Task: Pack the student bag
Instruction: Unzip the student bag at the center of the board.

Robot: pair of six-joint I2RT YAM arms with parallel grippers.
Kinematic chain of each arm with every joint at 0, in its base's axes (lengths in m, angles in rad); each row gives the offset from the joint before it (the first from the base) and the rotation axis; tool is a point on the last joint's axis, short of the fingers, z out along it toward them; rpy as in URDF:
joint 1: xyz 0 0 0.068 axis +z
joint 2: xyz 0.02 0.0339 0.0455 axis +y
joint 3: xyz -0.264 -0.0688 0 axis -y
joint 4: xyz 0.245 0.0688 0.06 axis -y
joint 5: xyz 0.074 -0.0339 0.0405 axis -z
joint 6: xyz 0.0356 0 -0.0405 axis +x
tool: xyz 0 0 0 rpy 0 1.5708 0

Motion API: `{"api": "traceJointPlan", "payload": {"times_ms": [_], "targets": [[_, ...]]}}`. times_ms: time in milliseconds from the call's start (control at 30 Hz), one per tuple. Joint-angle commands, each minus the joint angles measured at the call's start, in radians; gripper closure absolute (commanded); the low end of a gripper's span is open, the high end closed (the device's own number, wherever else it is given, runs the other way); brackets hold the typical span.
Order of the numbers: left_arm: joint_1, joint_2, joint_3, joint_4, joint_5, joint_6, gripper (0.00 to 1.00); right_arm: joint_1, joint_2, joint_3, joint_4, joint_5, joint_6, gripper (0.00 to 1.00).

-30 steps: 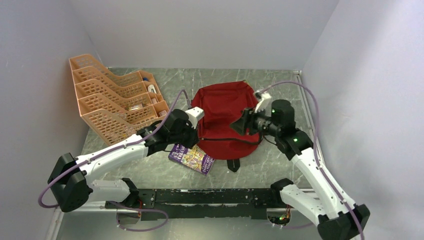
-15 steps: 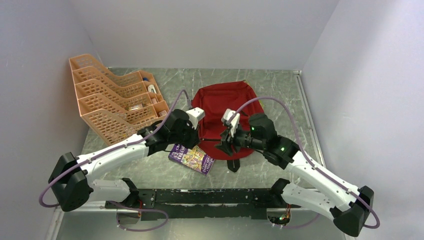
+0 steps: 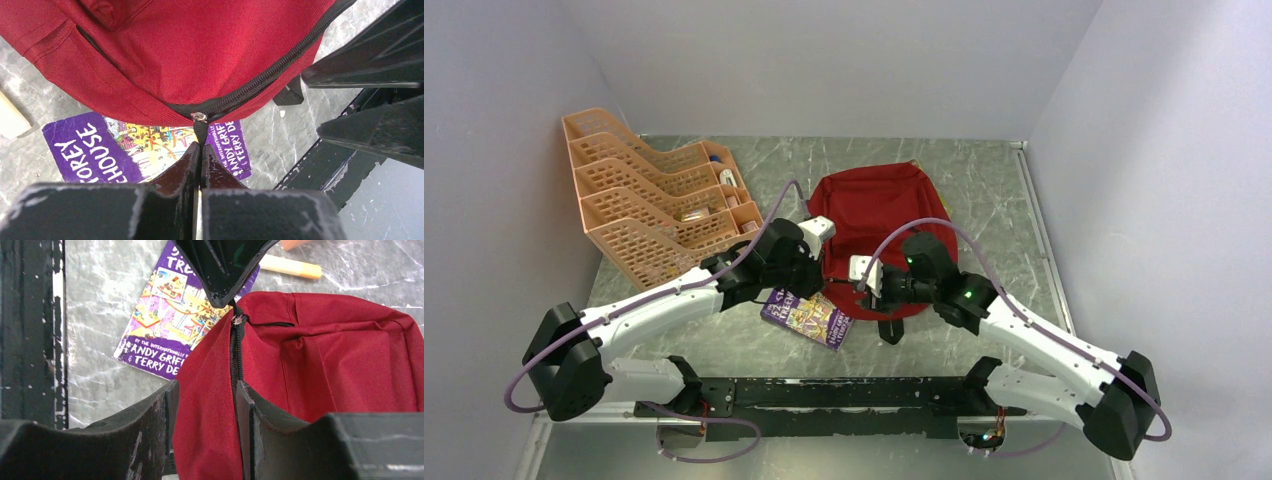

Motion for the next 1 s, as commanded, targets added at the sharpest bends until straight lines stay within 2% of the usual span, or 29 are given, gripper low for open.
{"api": "traceJointPlan", "payload": {"times_ms": [0, 767, 967], "targets": [[0.003, 0.003, 0.008, 0.037, 0.042, 0.016, 0.95, 0.007, 0.04, 0.026, 0.018, -0.015, -0.131, 0.5], [0.003, -0.022, -0.002, 0.059, 0.106, 0.03, 0.95, 0.007, 0.2, 0.012, 0.109, 0.014, -0.194, 0.51], [0.001, -0.035, -0.007, 0.069, 0.121, 0.027, 0.95, 0.007, 0.207, 0.006, 0.103, 0.016, -0.183, 0.57]]}}
